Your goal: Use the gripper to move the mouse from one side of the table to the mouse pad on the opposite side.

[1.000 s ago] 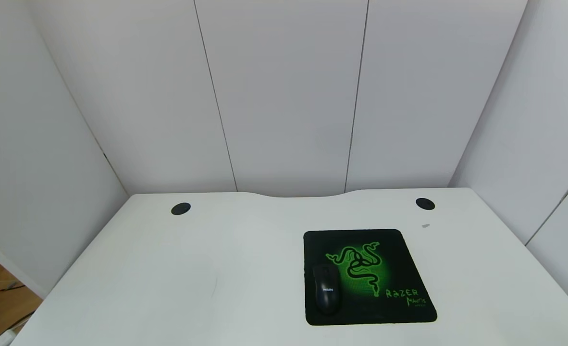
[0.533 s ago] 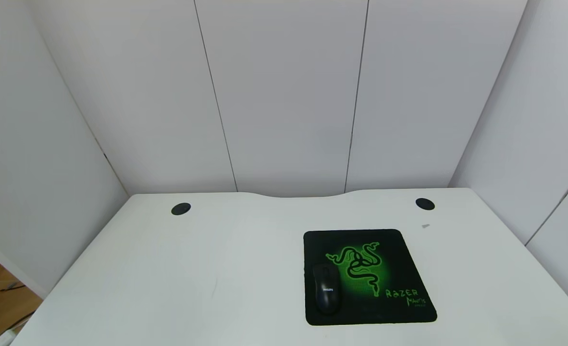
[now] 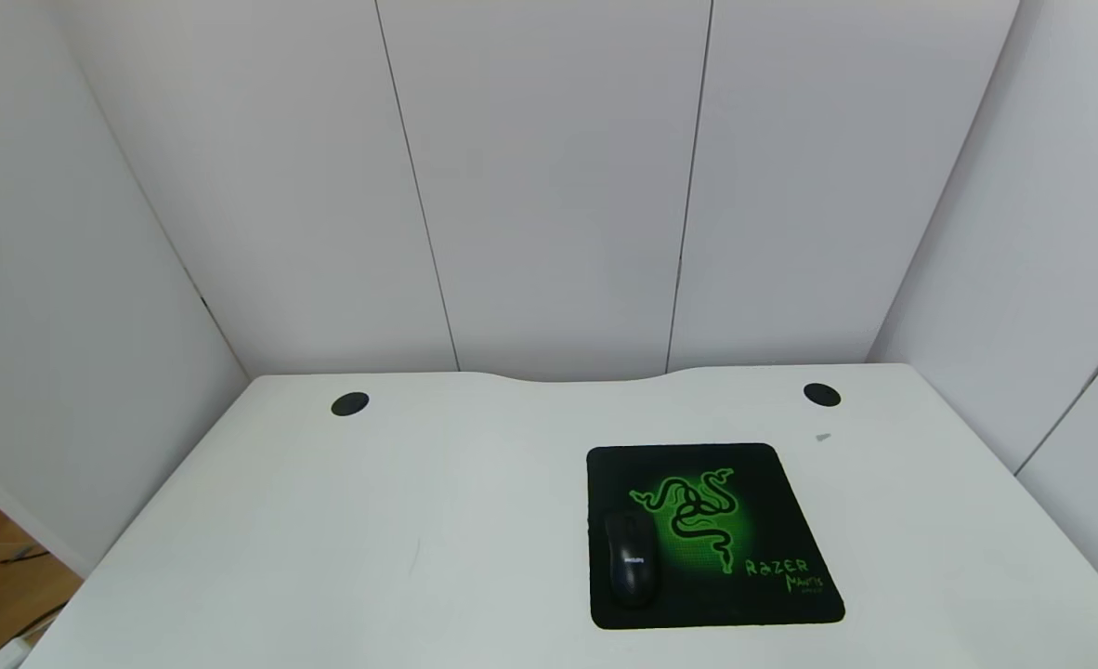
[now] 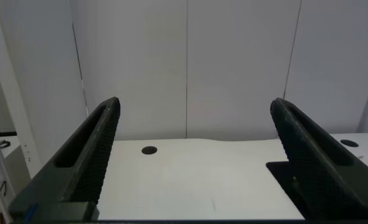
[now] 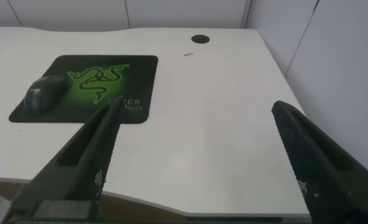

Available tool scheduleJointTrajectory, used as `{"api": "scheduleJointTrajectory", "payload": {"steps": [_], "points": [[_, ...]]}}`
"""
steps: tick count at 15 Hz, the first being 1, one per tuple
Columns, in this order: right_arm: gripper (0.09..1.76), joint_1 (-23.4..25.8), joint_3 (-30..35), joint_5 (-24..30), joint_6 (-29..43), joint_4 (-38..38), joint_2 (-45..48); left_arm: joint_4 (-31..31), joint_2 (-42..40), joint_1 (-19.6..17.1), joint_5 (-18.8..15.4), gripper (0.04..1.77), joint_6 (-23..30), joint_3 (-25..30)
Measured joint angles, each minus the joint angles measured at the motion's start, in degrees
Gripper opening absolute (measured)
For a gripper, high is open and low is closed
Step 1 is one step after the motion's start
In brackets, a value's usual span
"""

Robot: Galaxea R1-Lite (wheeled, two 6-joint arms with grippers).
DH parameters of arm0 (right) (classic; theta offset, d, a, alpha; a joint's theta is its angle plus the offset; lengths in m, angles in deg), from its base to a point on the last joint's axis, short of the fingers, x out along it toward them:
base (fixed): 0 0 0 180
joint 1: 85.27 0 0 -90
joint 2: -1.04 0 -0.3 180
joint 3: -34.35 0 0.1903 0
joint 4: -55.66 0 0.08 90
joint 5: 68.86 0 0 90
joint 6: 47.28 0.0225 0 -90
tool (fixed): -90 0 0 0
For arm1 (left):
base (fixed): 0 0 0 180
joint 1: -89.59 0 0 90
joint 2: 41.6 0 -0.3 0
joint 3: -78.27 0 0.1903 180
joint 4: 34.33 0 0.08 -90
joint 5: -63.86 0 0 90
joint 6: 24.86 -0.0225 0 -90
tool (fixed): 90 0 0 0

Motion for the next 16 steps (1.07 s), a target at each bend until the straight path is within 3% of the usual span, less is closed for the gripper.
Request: {"api": "scheduleJointTrajectory", "payload": {"steps": [4,6,10,16], "points": [[1.71,0.0,0.0,0.0,0.0,0.0,0.0,2.0,-0.7,0.0,-0.1,1.72,0.0,8.5],[1.71,0.0,0.0,0.0,0.0,0.0,0.0,-1.9,-0.8,0.0,0.0,1.72,0.4,12.1],[1.71,0.0,0.0,0.0,0.0,0.0,0.0,-12.9,-0.8,0.0,0.1,1.72,0.4,13.3],[1.71,0.0,0.0,0.0,0.0,0.0,0.0,-12.5,-0.7,0.0,0.0,1.72,0.2,13.4]]}}
